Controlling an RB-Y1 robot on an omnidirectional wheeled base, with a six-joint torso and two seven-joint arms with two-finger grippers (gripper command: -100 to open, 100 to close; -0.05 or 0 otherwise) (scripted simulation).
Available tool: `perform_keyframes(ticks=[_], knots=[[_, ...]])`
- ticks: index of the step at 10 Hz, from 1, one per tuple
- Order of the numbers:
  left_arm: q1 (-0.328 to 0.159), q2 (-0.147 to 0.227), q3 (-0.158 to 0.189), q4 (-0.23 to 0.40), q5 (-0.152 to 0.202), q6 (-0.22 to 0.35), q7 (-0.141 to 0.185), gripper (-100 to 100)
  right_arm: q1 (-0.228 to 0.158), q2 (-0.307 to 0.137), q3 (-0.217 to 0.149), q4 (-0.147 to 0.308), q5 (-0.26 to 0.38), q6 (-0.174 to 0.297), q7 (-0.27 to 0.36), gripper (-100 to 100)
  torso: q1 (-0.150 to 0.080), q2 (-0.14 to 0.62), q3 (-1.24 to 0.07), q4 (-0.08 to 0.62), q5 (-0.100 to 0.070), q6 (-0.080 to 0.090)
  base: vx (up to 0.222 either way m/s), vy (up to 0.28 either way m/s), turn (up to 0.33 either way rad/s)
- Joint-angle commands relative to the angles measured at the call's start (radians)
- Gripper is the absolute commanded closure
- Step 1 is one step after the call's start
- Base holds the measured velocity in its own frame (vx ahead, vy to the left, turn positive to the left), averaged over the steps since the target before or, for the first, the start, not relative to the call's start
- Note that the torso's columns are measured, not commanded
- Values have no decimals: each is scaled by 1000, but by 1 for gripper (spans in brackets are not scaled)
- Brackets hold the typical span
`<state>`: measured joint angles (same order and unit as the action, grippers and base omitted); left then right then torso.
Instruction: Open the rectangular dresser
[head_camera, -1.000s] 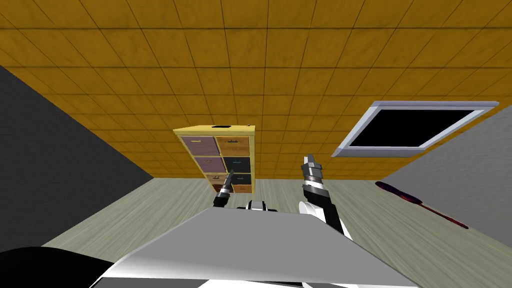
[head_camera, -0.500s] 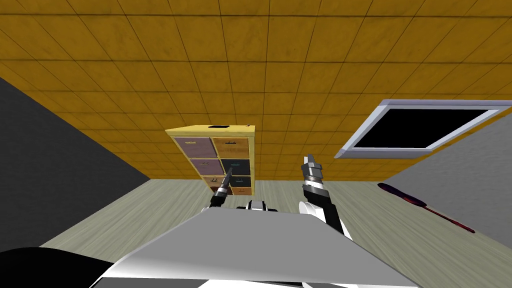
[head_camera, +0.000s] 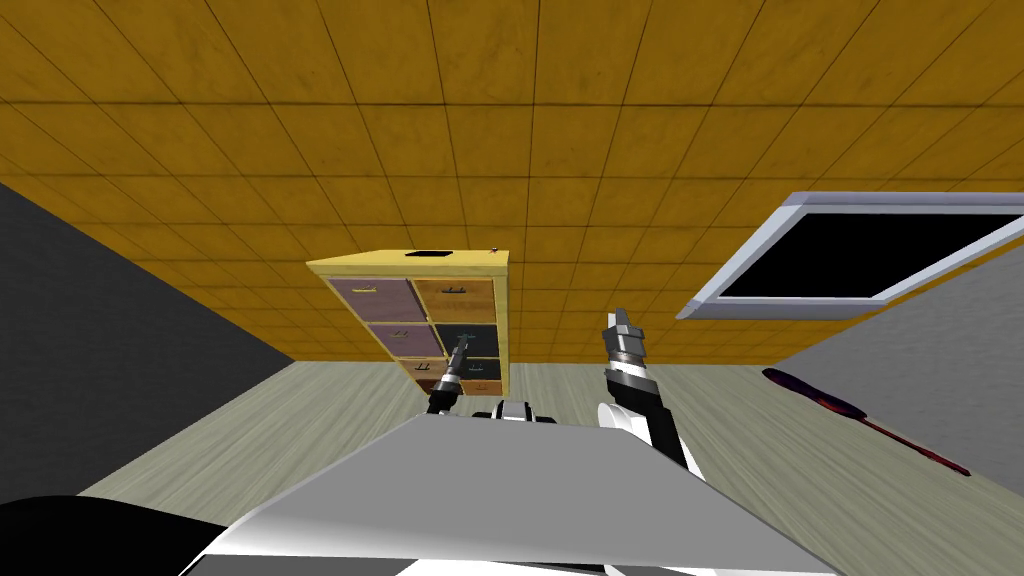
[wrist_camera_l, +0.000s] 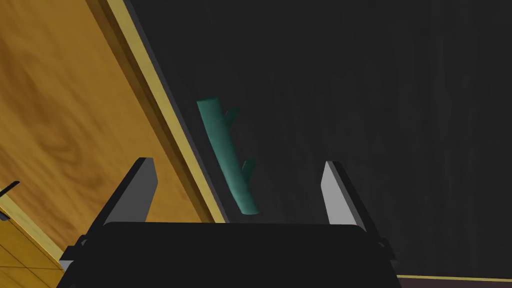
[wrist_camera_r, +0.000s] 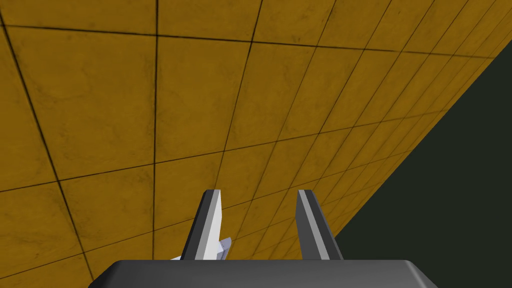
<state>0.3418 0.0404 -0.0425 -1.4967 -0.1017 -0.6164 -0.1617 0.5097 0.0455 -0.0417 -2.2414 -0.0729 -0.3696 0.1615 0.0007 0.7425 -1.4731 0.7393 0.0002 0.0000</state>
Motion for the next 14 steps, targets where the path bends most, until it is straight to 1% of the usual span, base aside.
perform_keyframes(ticks=[1,2,3,4,5,6,9,10,11,14], knots=[[-1,-1,1,-29,0,31,2,-100,0,0,0,0,0,0,0,0,0,-3,-2,-1,0,0,43,1,-20],[-2,-1,1,-39,0,41,2,-100,0,0,0,0,0,0,0,0,-1,-7,-4,-2,0,0,65,-10,-16],[1,0,0,-33,0,31,2,-100,0,0,0,0,0,0,0,0,-1,-8,-5,-2,0,0,27,-7,0],[0,-2,0,-5,0,5,0,100,0,0,0,0,0,0,0,0,-1,-5,-3,-2,0,0,-28,5,24],[-1,1,1,-15,1,19,2,100,0,0,0,0,0,0,0,0,0,-1,-1,-1,0,0,-19,1,3],[9,3,-6,-39,0,25,6,100,0,0,0,0,0,0,0,0,1,-5,-2,-2,1,0,-122,-27,19],[25,7,-12,-69,-2,43,10,100,0,0,0,0,0,0,0,0,-2,1,0,0,-1,0,-191,-5,10],[22,6,-12,-58,-2,39,10,100,0,0,0,0,0,0,0,0,-1,0,0,1,-2,-1,-96,3,-10],[38,8,-18,-70,-3,41,12,100,0,0,0,0,0,0,0,0,0,-7,-4,1,-2,-1,-121,-16,15],[63,12,-28,-99,-6,37,15,100,0,0,0,0,0,0,0,0,-2,1,0,1,-1,-1,-198,-11,21]])
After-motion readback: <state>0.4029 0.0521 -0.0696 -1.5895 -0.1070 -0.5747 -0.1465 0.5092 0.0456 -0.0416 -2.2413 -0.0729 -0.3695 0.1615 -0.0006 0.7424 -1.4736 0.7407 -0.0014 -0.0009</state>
